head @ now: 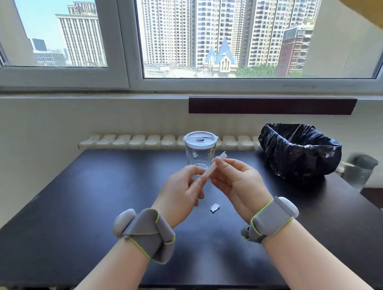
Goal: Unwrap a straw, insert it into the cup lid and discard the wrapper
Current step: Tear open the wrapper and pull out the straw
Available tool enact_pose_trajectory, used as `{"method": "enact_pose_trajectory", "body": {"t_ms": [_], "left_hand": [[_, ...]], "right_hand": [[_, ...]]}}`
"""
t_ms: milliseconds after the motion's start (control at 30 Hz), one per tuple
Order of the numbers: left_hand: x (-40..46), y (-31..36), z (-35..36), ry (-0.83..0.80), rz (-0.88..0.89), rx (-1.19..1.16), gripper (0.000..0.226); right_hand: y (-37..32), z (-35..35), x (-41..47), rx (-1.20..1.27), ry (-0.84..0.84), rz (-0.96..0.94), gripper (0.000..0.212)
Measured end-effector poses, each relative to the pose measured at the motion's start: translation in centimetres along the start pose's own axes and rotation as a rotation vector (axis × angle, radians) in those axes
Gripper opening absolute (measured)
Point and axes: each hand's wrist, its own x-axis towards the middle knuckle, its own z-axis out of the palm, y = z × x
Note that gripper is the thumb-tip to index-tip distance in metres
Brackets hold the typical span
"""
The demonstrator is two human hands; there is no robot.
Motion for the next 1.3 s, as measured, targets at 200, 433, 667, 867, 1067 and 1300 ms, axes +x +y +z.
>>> {"method": "enact_pose_trajectory", "body": {"t_ms": [200,433,667,867,1067,1300], "left_hand": [[-0.1,-0.1,0.5,-0.043,-0.092,-0.214,0.025],[0.0,-0.1,1.0,-0.046,-0.106,-0.345,0.026],[0.6,-0.4,1.3,-0.007,-0.017,-0.208,0.039],[0.6,-0.6,1.7,-0.012,-0.004,-0.202,0.031],[0.7,-0.8,1.7,-0.063,0.007,-0.112,0.036],[0.3,-0.8,1.1,-0.128,-0.072,-0.05,0.031]], "right_hand": [[0.2,0.6,0.2,0.035,0.029,-0.009,0.017],[0.4,1.1,0.1,0.071,0.021,-0.049,0.019],[1.0,1.2,0.0,0.083,0.03,-0.051,0.018],[1.7,0.9,-0.2,0.022,0.047,-0.027,0.015],[1.1,-0.1,-0.5,0.008,0.012,0.031,0.015],[-0.3,-0.7,0.4,0.005,0.086,-0.055,0.015]]}}
